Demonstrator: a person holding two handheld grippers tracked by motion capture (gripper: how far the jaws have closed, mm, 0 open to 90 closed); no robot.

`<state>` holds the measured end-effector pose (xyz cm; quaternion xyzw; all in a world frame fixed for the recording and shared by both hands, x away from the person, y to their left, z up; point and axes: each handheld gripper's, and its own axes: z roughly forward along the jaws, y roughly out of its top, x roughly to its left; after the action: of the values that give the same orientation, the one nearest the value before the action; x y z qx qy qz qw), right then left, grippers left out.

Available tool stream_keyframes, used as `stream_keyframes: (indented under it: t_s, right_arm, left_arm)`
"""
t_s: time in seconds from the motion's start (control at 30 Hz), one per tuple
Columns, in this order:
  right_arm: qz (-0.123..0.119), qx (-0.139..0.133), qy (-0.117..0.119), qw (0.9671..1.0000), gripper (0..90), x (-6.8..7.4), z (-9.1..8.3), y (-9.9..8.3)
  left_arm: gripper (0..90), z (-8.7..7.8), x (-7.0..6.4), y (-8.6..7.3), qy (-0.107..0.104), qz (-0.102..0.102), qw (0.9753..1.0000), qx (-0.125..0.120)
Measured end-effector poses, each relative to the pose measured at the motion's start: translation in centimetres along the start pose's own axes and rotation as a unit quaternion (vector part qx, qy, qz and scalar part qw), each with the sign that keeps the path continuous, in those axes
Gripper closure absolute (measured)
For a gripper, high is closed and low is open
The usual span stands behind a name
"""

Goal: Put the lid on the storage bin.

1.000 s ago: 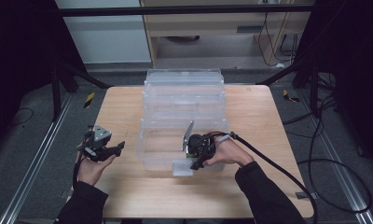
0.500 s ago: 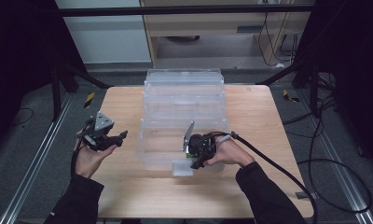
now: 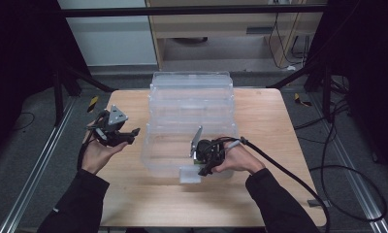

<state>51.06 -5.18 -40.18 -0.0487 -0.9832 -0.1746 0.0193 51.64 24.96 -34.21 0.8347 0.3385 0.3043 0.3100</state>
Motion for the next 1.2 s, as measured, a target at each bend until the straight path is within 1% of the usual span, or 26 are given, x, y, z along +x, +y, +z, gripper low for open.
stream_keyframes:
  t_s: [0.1,0.2,0.27,0.37,0.5,0.6,0.73,0.8,0.83,0.93,0.97,1.1,1.17,1.2]
  right_arm:
    - [-0.004,-0.002,0.001,1.0,68.1,0.0,0.0,0.0]
    - [-0.003,-0.004,0.0,1.0,68.0,0.0,0.0,-0.1]
    - [-0.003,-0.003,0.001,1.0,68.1,0.0,0.0,-0.1]
    - [-0.002,-0.003,0.002,1.0,68.1,0.0,0.0,-0.1]
    - [-0.005,-0.004,0.002,1.0,68.1,-0.1,0.0,-0.1]
    - [-0.007,-0.006,0.001,1.0,68.1,0.0,0.0,-0.1]
    - [-0.006,-0.005,0.0,1.0,68.2,0.0,0.0,-0.1]
    - [-0.005,-0.006,0.001,1.0,68.2,0.0,0.0,-0.1]
    - [-0.006,-0.007,0.001,1.0,68.2,0.0,0.0,-0.1]
    - [-0.005,-0.007,0.0,1.0,68.2,0.0,0.0,-0.1]
    - [-0.006,-0.007,0.0,1.0,68.2,0.0,0.0,-0.1]
    - [-0.011,-0.009,0.001,0.9999,68.2,0.0,0.0,-0.2]
    - [-0.01,-0.01,-0.001,0.9999,68.2,0.0,0.0,-0.2]
    - [-0.01,-0.01,-0.001,0.9999,68.2,0.0,0.0,-0.2]
  left_arm:
    - [38.2,0.1,-0.1,0.7,-0.003,0.016,0.9999,0.003]
    - [38.0,0.3,-0.2,1.5,-0.011,0.031,0.9994,0.005]
    - [38.0,0.5,-0.2,1.9,-0.012,0.043,0.999,0.011]
    - [38.4,0.7,-0.1,2.6,-0.017,0.052,0.9984,0.016]
    - [39.1,0.9,-0.1,3.7,-0.027,0.072,0.9968,0.02]
    - [39.5,1.0,-0.1,4.6,-0.035,0.088,0.9952,0.024]
    - [39.9,0.9,-0.1,6.1,-0.039,0.116,0.992,0.03]
    - [40.1,0.9,-0.1,6.8,-0.045,0.126,0.9906,0.03]
    - [40.0,1.0,-0.2,6.9,-0.047,0.127,0.9904,0.028]
    - [39.7,1.2,-0.2,7.4,-0.051,0.139,0.9885,0.032]
    - [39.7,1.3,-0.2,7.5,-0.053,0.14,0.9882,0.032]
    - [39.8,1.7,-0.3,8.1,-0.059,0.156,0.9854,0.035]
    - [39.9,1.9,-0.3,8.3,-0.062,0.163,0.984,0.037]
    - [40.0,2.0,-0.3,8.5,-0.063,0.168,0.983,0.039]
